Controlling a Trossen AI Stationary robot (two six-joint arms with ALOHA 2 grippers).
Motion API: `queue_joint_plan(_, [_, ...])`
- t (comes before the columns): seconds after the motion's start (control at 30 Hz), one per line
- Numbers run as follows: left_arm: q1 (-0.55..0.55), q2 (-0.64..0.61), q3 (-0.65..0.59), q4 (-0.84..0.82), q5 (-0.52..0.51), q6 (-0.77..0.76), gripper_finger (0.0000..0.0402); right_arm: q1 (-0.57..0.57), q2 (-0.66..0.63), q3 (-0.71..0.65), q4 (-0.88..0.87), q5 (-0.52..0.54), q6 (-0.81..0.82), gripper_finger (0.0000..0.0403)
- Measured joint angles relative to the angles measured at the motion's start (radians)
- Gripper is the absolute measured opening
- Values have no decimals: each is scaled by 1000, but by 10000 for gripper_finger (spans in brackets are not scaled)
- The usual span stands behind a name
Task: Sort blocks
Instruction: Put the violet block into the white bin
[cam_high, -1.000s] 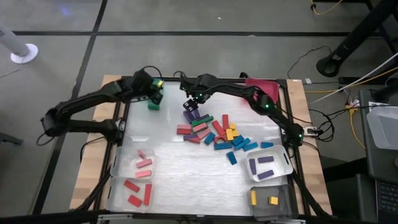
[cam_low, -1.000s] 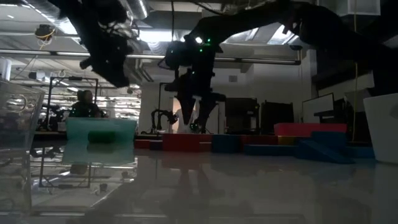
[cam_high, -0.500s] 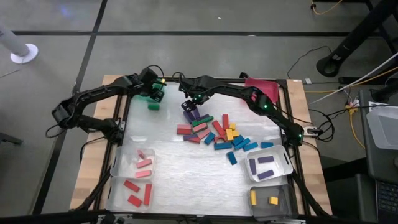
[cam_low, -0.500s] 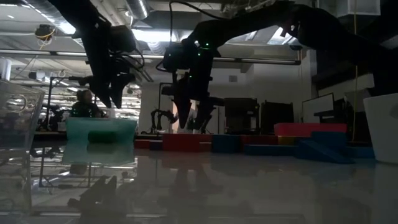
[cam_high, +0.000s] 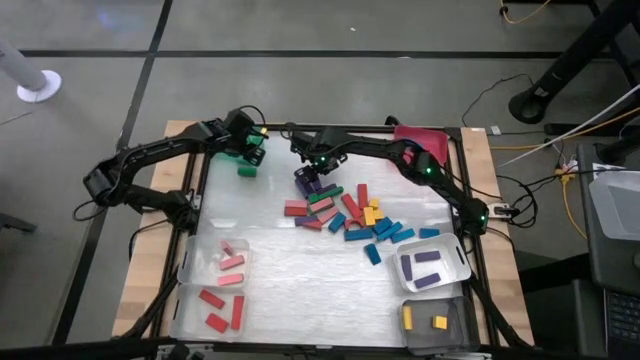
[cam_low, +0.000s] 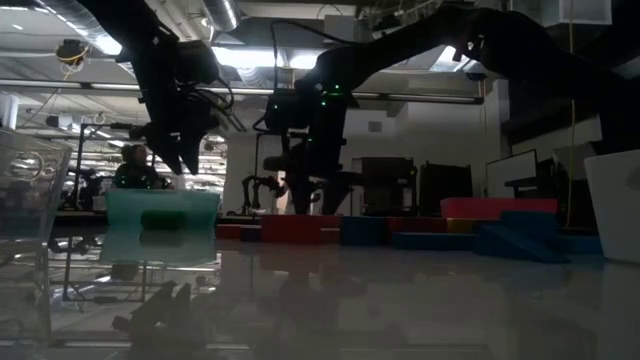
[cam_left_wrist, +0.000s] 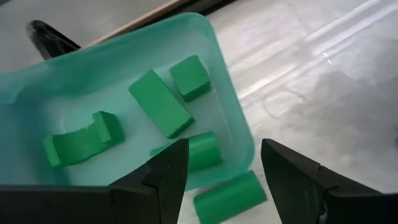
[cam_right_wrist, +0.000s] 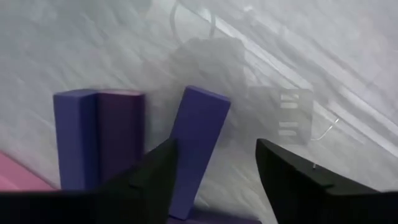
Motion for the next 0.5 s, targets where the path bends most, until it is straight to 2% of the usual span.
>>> queue_joint_plan(0.27, [0,0,0,-1,25,0,189,15,5,-4,51,26,1,154])
queue_joint_plan(0.5, [0,0,0,-1,25,0,189,12,10,-6,77,38,14,145])
